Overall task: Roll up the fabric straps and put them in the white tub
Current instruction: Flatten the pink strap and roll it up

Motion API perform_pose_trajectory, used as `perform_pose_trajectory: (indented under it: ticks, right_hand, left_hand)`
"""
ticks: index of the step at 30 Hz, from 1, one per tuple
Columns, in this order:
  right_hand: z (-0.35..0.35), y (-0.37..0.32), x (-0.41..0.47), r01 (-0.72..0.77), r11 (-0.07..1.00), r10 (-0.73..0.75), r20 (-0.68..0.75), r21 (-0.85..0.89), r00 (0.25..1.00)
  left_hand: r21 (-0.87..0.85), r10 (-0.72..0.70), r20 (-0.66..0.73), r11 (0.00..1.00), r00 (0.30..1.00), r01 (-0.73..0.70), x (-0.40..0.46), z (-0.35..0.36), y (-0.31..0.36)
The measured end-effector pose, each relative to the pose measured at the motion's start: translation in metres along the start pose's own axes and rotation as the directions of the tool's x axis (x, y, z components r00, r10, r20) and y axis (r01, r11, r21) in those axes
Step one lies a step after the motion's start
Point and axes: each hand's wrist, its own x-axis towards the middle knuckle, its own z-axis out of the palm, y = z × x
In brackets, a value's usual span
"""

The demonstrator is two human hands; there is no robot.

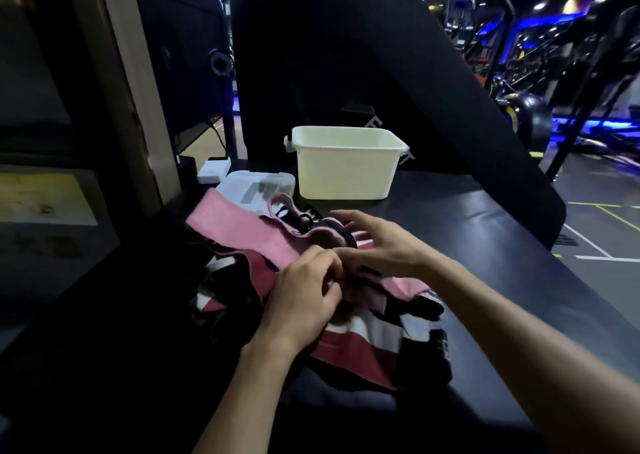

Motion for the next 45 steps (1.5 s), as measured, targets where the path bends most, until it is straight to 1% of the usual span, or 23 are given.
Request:
perform_pose_trajectory:
  ticks: [1, 3, 6, 7, 11, 14, 16, 18, 20, 22, 25, 28, 30, 31, 33, 34, 37, 39, 40, 41, 43, 44, 45]
  right_hand:
    - [0.003, 0.001, 0.008, 0.005, 1.000, -0.005, 0.012, 0.011, 1.000]
    - [0.005, 0.006, 0.017, -0.005, 0.999, 0.006, -0.009, 0.046, 1.000]
    - [0.000, 0.017, 0.017, -0.026, 0.995, 0.028, -0.014, 0.092, 1.000]
    - [-0.004, 0.016, 0.014, -0.024, 0.995, 0.029, -0.044, 0.099, 0.999]
    - [-0.044, -0.003, -0.002, -0.013, 0.988, 0.049, -0.240, 0.151, 0.969]
    - [-0.082, -0.016, -0.027, -0.042, 0.988, 0.089, -0.325, 0.149, 0.941]
    - [-0.101, -0.022, -0.048, -0.074, 0.987, 0.121, -0.362, 0.141, 0.924]
    - [-0.116, -0.029, -0.069, -0.104, 0.983, 0.156, -0.393, 0.149, 0.906]
    - [-0.127, -0.032, -0.087, -0.135, 0.978, 0.188, -0.386, 0.161, 0.903]
    - [-0.131, -0.032, -0.103, -0.157, 0.973, 0.207, -0.344, 0.168, 0.916]
    - [-0.134, -0.031, -0.126, -0.181, 0.963, 0.230, -0.261, 0.199, 0.938]
    - [-0.136, -0.028, -0.143, -0.182, 0.962, 0.217, -0.163, 0.203, 0.963]
    - [-0.135, -0.025, -0.152, -0.181, 0.963, 0.213, -0.147, 0.201, 0.966]
    - [-0.134, -0.022, -0.156, -0.183, 0.962, 0.216, -0.154, 0.203, 0.964]
    - [-0.132, -0.012, -0.160, -0.190, 0.962, 0.223, -0.165, 0.195, 0.961]
    - [-0.130, -0.007, -0.161, -0.188, 0.963, 0.220, -0.164, 0.192, 0.962]
    - [-0.126, 0.008, -0.163, -0.207, 0.964, 0.237, -0.184, 0.166, 0.954]
    - [-0.127, 0.018, -0.164, -0.228, 0.955, 0.267, -0.216, 0.192, 0.939]
    - [-0.128, 0.023, -0.164, -0.247, 0.944, 0.299, -0.244, 0.220, 0.923]
    - [-0.130, 0.031, -0.164, -0.274, 0.931, 0.336, -0.276, 0.240, 0.901]
    - [-0.133, 0.043, -0.167, -0.324, 0.902, 0.409, -0.327, 0.286, 0.852]
    - [-0.133, 0.050, -0.169, -0.363, 0.887, 0.445, -0.319, 0.286, 0.837]
    - [-0.131, 0.056, -0.171, -0.415, 0.873, 0.478, -0.283, 0.256, 0.832]
  left_hand:
    - [-0.040, -0.035, 0.005, 0.999, 0.999, 0.035, 0.000, -0.002, -0.002]
    - [-0.130, -0.110, 0.007, 0.985, 0.994, 0.110, 0.001, -0.006, -0.006]
    - [-0.183, -0.142, 0.004, 0.973, 0.990, 0.140, 0.003, -0.008, -0.004]
    - [-0.185, -0.145, -0.002, 0.972, 0.989, 0.142, 0.003, -0.008, -0.004]
    - [-0.167, -0.144, -0.022, 0.976, 0.989, 0.139, 0.006, -0.005, 0.000]
    - [-0.183, -0.170, -0.018, 0.969, 0.985, 0.164, 0.007, -0.006, 0.008]
    - [-0.249, -0.182, -0.028, 0.954, 0.983, 0.169, 0.009, -0.007, 0.016]
    - [-0.375, -0.178, -0.032, 0.914, 0.983, 0.153, 0.012, -0.006, 0.026]
    - [-0.496, -0.163, 0.019, 0.855, 0.986, 0.151, 0.013, -0.003, 0.040]
    - [-0.590, -0.125, 0.124, 0.789, 0.984, 0.175, 0.011, 0.002, 0.056]
    - [-0.645, -0.028, 0.244, 0.742, 0.969, 0.184, 0.008, 0.015, 0.078]
    - [-0.754, 0.018, 0.330, 0.607, 0.944, 0.251, 0.007, 0.025, 0.098]
    - [-0.782, 0.050, 0.377, 0.553, 0.925, 0.288, 0.005, 0.031, 0.108]
    - [-0.790, 0.042, 0.391, 0.529, 0.920, 0.311, 0.004, 0.033, 0.111]
    - [-0.794, -0.020, 0.415, 0.480, 0.910, 0.373, 0.003, 0.036, 0.113]
    - [-0.787, -0.052, 0.411, 0.484, 0.910, 0.383, 0.003, 0.038, 0.112]
    - [-0.742, -0.097, 0.359, 0.574, 0.928, 0.347, 0.007, 0.042, 0.107]
    - [-0.736, -0.116, 0.326, 0.591, 0.938, 0.329, 0.008, 0.042, 0.105]
    - [-0.745, -0.132, 0.307, 0.582, 0.942, 0.325, 0.009, 0.042, 0.104]
    - [-0.768, -0.164, 0.281, 0.552, 0.946, 0.324, 0.011, 0.040, 0.103]
    - [-0.823, -0.265, 0.214, 0.469, 0.940, 0.320, 0.016, 0.034, 0.100]
    - [-0.843, -0.322, 0.175, 0.439, 0.930, 0.311, 0.019, 0.032, 0.097]
    - [-0.852, -0.361, 0.136, 0.432, 0.923, 0.294, 0.023, 0.030, 0.094]
